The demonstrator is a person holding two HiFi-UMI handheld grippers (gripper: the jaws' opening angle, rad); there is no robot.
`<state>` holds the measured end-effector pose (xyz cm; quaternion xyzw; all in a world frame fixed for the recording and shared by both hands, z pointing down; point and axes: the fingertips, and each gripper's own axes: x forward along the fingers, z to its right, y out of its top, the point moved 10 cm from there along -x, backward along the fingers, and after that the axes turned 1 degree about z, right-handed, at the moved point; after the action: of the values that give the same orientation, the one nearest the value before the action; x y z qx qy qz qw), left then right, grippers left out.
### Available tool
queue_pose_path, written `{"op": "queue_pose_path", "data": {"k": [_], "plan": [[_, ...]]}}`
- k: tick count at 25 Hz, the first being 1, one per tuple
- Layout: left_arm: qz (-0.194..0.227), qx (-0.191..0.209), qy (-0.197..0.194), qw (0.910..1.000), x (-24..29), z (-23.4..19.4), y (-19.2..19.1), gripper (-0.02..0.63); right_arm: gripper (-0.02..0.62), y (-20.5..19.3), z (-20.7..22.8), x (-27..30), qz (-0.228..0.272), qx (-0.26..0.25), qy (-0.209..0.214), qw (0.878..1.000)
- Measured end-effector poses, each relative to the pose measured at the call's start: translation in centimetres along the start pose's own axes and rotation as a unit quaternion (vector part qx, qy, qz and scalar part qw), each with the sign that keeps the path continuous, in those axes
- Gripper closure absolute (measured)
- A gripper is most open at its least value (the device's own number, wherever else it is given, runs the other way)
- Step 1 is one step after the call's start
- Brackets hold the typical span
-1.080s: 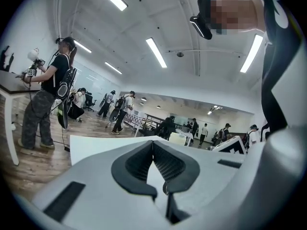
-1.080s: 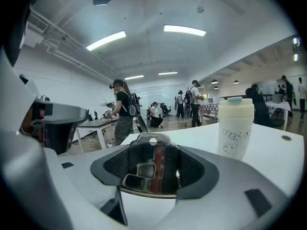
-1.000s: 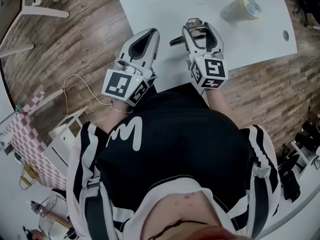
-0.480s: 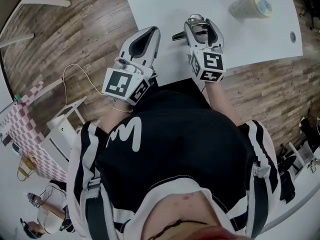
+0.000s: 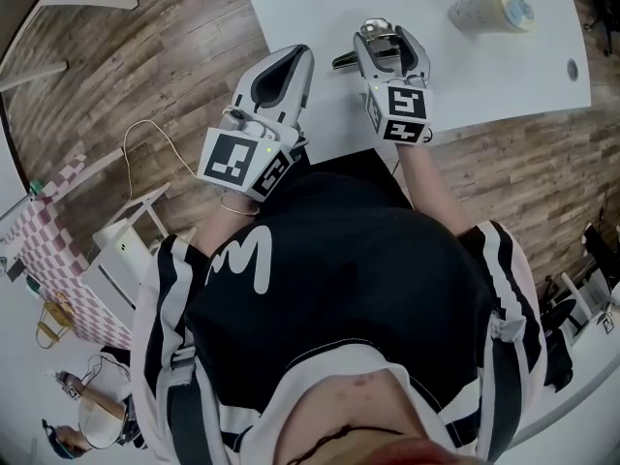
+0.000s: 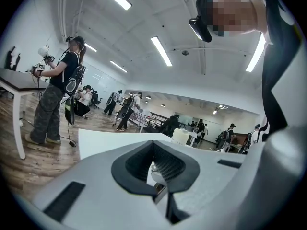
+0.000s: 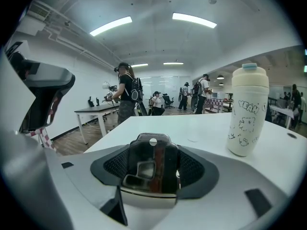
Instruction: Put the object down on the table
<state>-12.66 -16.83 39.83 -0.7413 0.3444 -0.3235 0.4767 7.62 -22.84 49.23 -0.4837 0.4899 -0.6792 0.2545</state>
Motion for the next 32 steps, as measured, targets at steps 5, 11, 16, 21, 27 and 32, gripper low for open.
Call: {"op": "queue_pose_path", "data": {"k": [5,11,16,21,27,32], "plan": [[-0.002,-0.002,0.005,1.0000,-0.4,-0.2,-0.1,0.600,0.299,-0.7,0.0,0.2,-0.010,0.001,-0.003,1.000],[-0.001,-0.002,0.005,1.0000,-0.7,-0.3,-0.1,0.600,0.299,-1.0,0.0,0.5,-0.014,0.000,-0.008,1.000],[-0.003,-0.001,0.005,1.0000,-0.8,-0.4,-0.2,0.600,0.299,-1.1,0.1,0.6,-0.022,-0.003,-0.010,1.000],[0.000,-0.001,0.004,1.0000,-0.8,-0.5,0.1,0.600,0.299,-0.9,-0.1,0.8,-0.028,-0.005,-0.011,1.000],[0.002,-0.001,0.002,1.0000,-0.4,-0.3,0.1,0.601,0.300,-1.1,0.1,1.1,-0.040,-0.011,-0.008,0.999],[0.004,-0.002,0.002,1.0000,-0.5,-0.3,0.1,0.600,0.299,-1.1,-0.2,1.2,-0.050,-0.017,-0.009,0.999]]}}
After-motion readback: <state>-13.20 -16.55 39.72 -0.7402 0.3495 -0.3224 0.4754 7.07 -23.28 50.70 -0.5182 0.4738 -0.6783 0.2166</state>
